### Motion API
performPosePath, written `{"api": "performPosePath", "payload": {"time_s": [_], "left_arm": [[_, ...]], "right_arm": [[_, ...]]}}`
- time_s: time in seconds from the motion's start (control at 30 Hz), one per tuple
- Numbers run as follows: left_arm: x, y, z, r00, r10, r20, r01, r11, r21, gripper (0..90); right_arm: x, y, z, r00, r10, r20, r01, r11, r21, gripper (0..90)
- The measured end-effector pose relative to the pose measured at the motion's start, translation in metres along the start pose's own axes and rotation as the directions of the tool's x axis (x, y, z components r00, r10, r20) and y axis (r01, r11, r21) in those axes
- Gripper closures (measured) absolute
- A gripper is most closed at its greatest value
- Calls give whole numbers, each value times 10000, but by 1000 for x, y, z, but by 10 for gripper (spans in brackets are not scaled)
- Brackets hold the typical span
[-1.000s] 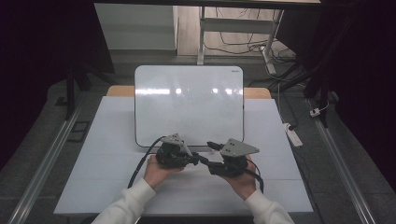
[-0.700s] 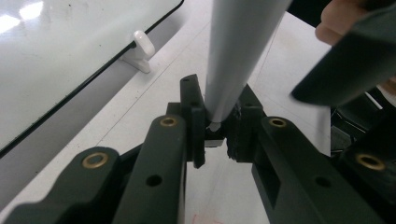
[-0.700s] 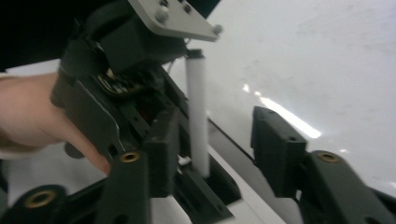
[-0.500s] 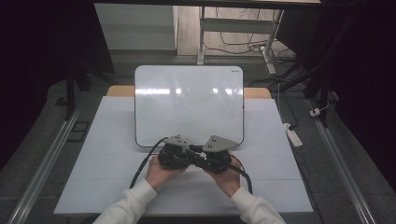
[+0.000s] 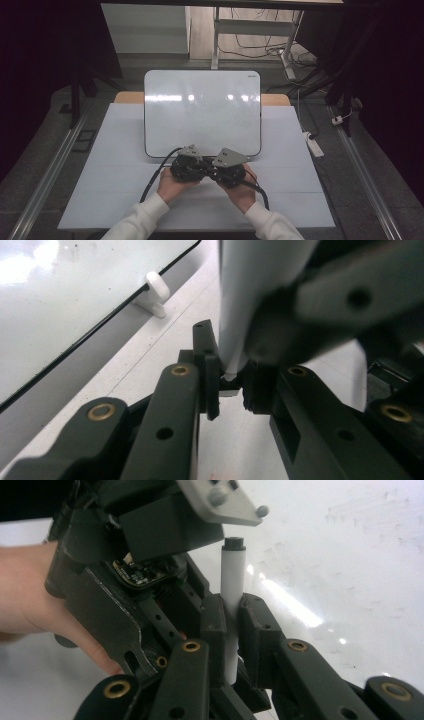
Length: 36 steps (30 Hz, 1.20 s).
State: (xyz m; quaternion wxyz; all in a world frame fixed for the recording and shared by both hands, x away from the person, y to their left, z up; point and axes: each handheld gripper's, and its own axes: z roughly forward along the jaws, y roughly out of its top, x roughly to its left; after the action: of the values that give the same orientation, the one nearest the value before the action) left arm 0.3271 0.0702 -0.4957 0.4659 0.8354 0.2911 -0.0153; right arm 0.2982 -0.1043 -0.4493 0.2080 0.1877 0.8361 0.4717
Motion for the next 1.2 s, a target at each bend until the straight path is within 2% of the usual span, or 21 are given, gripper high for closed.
{"api": "performPosePath", "payload": {"time_s": [0.07, 0.3, 0.33, 0.4, 0.47, 0.6, 0.73, 0.8, 0.83, 1.0, 1.1, 1.2], "left_arm": [[-1, 0, 0, 10000, 32, -37, -32, 10000, -6, 779], [0, 1, -5, 10000, 11, -30, -12, 9991, -420, 764], [0, 1, -6, 10000, -36, -80, 32, 9989, -474, 732], [0, 1, -10, 9997, -120, -202, 107, 9980, -628, 600], [0, 0, -19, 9989, -250, -396, 214, 9959, -883, 507], [-1, -9, -44, 9933, -316, -1108, 177, 9921, -1245, 412], [-1, -30, -70, 9811, -440, -1885, 174, 9899, -1407, 386], [-1, -42, -83, 9733, -548, -2228, 225, 9892, -1450, 378], [0, -48, -89, 9686, -588, -2415, 237, 9890, -1460, 377], [2, -76, -118, 9418, -866, -3248, 362, 9868, -1581, 368], [1, -89, -129, 9239, -932, -3711, 358, 9867, -1586, 356], [3, -100, -136, 9119, -1033, -3972, 439, 9868, -1559, 346]], "right_arm": [[2, -1, 2, 9999, -123, 100, 122, 9998, 149, 798], [2, 0, -3, 9996, -149, 236, 155, 9996, -247, 809], [2, 0, -4, 9995, -148, 269, 157, 9993, -338, 810], [0, 3, -9, 9984, -235, 515, 263, 9981, -556, 810], [-6, 6, -16, 9980, -93, 632, 141, 9969, -769, 811], [-26, 12, -30, 9941, 423, 997, -304, 9926, -1177, 810], [-54, 19, -38, 9842, 1139, 1354, -957, 9863, -1341, 810], [-72, 24, -39, 9753, 1480, 1642, -1282, 9838, -1254, 810], [-79, 27, -40, 9727, 1584, 1695, -1384, 9826, -1240, 810], [-116, 46, -42, 9488, 2161, 2304, -1919, 9737, -1229, 810], [-130, 54, -41, 9379, 2300, 2596, -2045, 9713, -1217, 809], [-143, 62, -39, 9271, 2417, 2863, -2176, 9694, -1137, 809]]}}
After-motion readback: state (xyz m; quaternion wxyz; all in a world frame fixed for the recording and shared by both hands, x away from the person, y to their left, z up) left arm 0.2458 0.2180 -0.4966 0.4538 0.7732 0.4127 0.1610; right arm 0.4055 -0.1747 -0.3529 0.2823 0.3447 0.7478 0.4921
